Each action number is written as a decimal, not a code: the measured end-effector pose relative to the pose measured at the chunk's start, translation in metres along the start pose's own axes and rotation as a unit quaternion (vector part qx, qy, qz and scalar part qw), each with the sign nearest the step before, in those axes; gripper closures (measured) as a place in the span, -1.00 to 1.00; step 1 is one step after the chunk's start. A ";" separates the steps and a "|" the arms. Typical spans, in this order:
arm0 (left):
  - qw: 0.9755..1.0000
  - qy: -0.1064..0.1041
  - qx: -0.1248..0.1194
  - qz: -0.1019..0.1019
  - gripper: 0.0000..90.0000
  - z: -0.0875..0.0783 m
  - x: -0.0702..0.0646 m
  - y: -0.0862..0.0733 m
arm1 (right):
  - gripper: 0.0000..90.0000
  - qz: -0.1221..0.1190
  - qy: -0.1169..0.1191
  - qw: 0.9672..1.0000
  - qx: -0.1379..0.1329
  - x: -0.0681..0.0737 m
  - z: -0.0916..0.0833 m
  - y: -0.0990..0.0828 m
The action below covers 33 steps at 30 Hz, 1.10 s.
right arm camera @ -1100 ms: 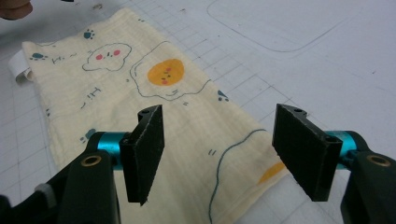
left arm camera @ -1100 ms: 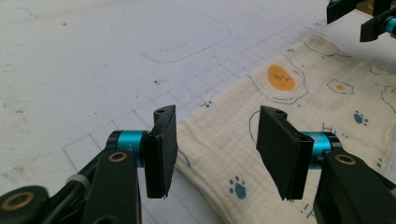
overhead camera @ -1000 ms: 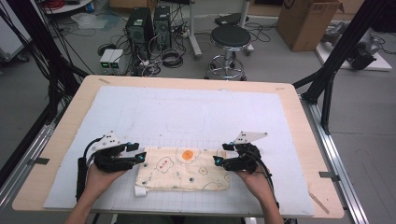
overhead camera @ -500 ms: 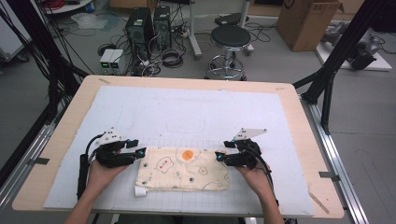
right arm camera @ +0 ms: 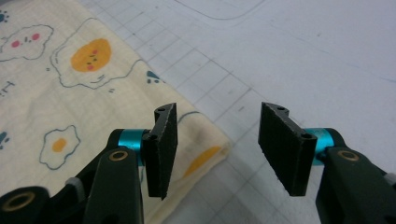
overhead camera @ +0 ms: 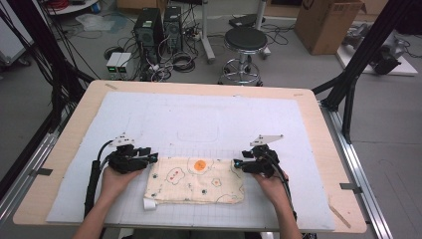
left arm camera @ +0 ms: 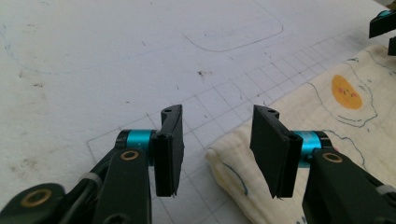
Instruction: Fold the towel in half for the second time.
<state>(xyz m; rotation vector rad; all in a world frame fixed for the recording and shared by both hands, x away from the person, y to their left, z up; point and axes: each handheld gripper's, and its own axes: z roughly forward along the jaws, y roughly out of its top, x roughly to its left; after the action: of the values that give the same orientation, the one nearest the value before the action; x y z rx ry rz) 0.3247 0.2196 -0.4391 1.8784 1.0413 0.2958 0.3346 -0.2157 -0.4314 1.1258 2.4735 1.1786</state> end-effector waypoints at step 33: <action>0.999 -0.009 0.035 0.020 0.82 0.004 -0.006 0.002 | 0.86 0.004 0.057 0.998 0.016 -0.004 0.006 0.000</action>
<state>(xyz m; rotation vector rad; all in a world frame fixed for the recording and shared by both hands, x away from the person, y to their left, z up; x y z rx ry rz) 0.3248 0.2123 -0.4388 1.9637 1.0136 0.2685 0.3403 -0.2154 -0.4366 1.1074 2.5835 1.2419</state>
